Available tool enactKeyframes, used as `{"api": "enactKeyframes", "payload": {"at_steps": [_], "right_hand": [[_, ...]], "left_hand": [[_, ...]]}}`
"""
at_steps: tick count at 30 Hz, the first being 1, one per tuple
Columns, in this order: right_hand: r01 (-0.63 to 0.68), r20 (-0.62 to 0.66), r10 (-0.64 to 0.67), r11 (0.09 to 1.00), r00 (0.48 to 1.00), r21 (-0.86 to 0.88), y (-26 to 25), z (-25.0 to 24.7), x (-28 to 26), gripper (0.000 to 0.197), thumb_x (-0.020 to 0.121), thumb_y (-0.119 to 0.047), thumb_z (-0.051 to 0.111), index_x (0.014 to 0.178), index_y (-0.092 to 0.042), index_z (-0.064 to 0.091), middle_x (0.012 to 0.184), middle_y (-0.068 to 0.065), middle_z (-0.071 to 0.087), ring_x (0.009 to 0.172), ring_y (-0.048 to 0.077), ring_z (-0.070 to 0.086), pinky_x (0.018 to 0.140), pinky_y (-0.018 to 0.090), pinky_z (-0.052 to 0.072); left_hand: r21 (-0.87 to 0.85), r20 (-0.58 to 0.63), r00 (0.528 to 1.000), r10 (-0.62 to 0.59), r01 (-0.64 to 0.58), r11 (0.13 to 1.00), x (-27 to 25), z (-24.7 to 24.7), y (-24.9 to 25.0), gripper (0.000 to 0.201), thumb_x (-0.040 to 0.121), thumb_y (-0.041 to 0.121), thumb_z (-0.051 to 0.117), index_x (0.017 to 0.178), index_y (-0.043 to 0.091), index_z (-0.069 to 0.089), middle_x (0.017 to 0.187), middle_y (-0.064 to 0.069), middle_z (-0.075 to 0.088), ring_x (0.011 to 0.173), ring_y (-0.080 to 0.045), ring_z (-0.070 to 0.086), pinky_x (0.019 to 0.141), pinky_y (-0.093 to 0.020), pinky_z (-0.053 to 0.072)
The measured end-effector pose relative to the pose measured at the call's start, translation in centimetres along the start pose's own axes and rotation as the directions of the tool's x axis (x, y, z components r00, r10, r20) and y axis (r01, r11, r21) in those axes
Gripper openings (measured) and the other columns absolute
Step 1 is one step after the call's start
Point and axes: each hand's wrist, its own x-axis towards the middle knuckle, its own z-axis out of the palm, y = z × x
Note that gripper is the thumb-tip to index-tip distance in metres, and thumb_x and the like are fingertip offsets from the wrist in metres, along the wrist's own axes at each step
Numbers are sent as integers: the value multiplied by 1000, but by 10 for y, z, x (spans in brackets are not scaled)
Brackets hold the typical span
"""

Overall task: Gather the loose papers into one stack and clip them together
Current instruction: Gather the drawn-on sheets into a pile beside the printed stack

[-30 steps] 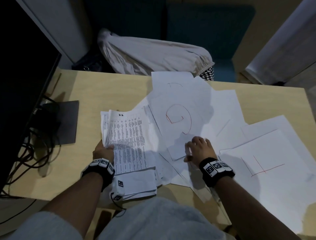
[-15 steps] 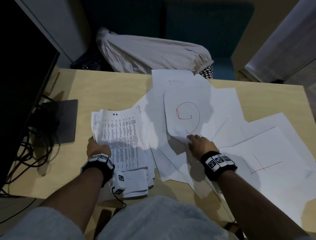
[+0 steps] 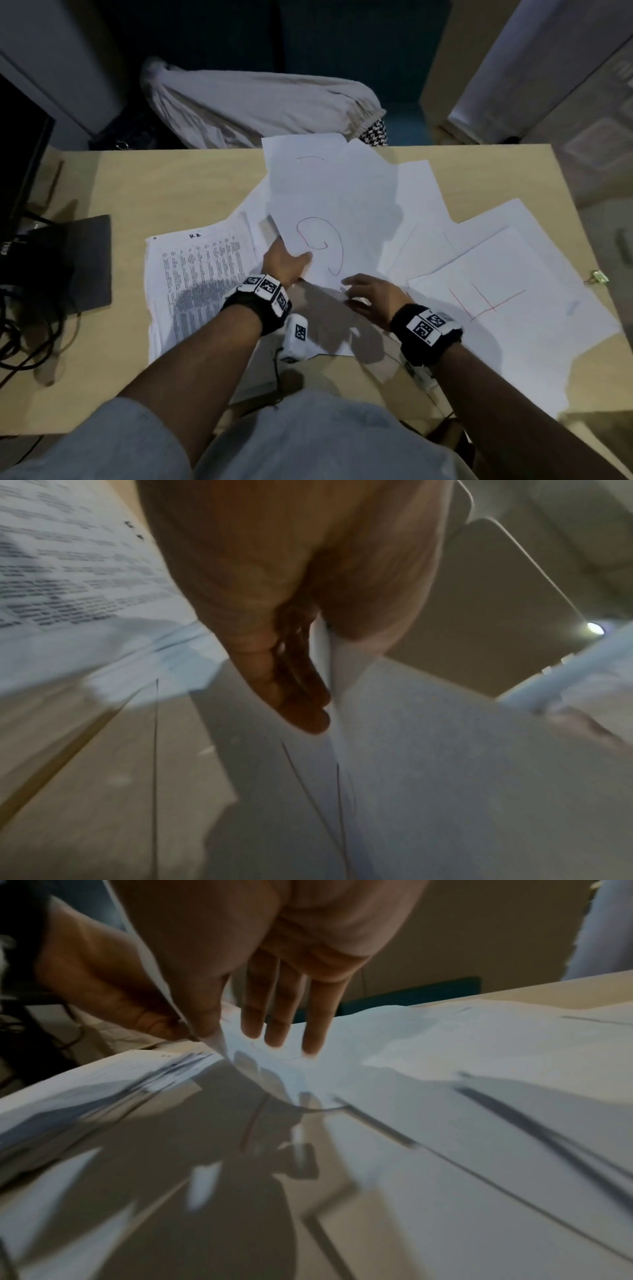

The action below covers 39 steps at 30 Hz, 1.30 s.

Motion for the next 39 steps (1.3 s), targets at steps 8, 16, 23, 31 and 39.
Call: {"api": "enactKeyframes", "payload": {"at_steps": [8, 16, 23, 31, 39], "right_hand": [[-794, 29, 806, 587, 591, -160, 81, -10, -89, 113, 71, -58, 70, 149, -33, -7, 158, 2, -19, 147, 26, -8, 113, 61, 13], [-677, 34, 701, 700, 713, -227, 82, -4, -94, 80, 87, -51, 55, 149, -23, 12, 157, 10, 12, 134, 39, 26, 107, 49, 34], [-650, 71, 675, 729, 734, -215, 73, -10, -95, 63, 91, -34, 43, 144, -13, 14, 150, 18, 24, 131, 39, 32, 105, 48, 37], [-733, -28, 743, 665, 669, 146, 47, -23, -52, 63, 86, -8, 53, 142, -22, 26, 104, 17, 62, 97, 35, 60, 81, 36, 46], [-406, 78, 881, 135, 466, 904, 22, -25, 3, 60, 75, -8, 64, 130, -18, 42, 110, 15, 63, 93, 35, 65, 79, 49, 58]], "left_hand": [[214, -29, 998, 49, -41, 976, -6, 12, -12, 41, 90, 12, 56, 130, 7, 48, 127, -13, 59, 118, -31, 56, 94, -25, 39], [133, -51, 997, 65, -57, 989, -20, 27, -7, 54, 91, 4, 52, 141, 14, 34, 133, -11, 56, 121, -32, 53, 98, -29, 39], [61, -13, 1000, 28, -27, 998, -24, 44, -15, 43, 91, 5, 53, 132, 8, 45, 127, -12, 59, 120, -30, 54, 103, -33, 40], [127, 102, 994, -49, 36, 991, -34, 64, -19, 51, 96, 17, 51, 141, -1, 34, 141, -17, 44, 129, -32, 44, 109, -37, 36], [-224, 203, 957, 206, -159, 962, -46, 69, -5, 70, 89, 50, 54, 147, 19, 30, 148, 2, 41, 137, -17, 37, 113, -35, 29]]}}
